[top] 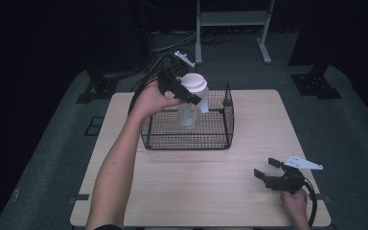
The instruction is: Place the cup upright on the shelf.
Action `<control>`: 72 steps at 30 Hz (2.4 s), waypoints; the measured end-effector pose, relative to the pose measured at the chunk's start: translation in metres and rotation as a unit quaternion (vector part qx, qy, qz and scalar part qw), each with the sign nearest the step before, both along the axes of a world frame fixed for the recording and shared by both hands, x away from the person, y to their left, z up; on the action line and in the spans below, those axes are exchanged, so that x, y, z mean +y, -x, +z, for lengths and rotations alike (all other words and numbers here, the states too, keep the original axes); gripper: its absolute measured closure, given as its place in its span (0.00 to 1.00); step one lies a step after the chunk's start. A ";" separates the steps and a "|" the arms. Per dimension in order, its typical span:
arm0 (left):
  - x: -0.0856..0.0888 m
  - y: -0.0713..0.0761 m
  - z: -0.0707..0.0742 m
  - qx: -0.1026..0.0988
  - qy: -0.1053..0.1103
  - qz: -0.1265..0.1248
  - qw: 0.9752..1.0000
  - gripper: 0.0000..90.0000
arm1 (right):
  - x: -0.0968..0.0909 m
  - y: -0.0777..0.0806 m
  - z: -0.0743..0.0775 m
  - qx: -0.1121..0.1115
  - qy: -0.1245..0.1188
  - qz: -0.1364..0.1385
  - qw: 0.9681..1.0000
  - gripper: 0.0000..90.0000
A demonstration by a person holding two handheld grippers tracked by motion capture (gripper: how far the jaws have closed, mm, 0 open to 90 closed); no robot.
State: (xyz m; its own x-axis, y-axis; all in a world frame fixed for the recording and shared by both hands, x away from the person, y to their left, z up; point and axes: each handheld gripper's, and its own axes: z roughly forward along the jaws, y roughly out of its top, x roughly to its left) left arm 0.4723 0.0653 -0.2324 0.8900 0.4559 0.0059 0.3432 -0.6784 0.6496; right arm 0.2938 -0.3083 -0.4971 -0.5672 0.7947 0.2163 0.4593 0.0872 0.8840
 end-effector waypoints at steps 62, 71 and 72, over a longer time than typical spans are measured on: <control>-0.028 -0.066 -0.118 0.033 -0.009 0.072 0.997 0.06 | -0.003 0.000 0.000 -0.001 -0.009 -0.005 1.000 0.14; -0.020 -0.061 -0.126 0.023 0.003 0.076 0.997 0.06 | -0.005 0.001 0.001 0.003 -0.025 -0.002 1.000 0.14; -0.019 -0.059 -0.126 0.018 -0.001 0.075 0.997 0.06 | -0.005 0.001 0.001 0.002 -0.024 -0.002 1.000 0.14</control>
State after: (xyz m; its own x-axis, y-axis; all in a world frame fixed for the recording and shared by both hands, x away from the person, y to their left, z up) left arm 0.5314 0.0458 -0.3583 0.8110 0.5845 -0.0247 0.4650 -0.6185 0.6334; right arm 0.2933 -0.3136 -0.4965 -0.5636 0.7854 0.2561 0.4634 0.0440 0.8850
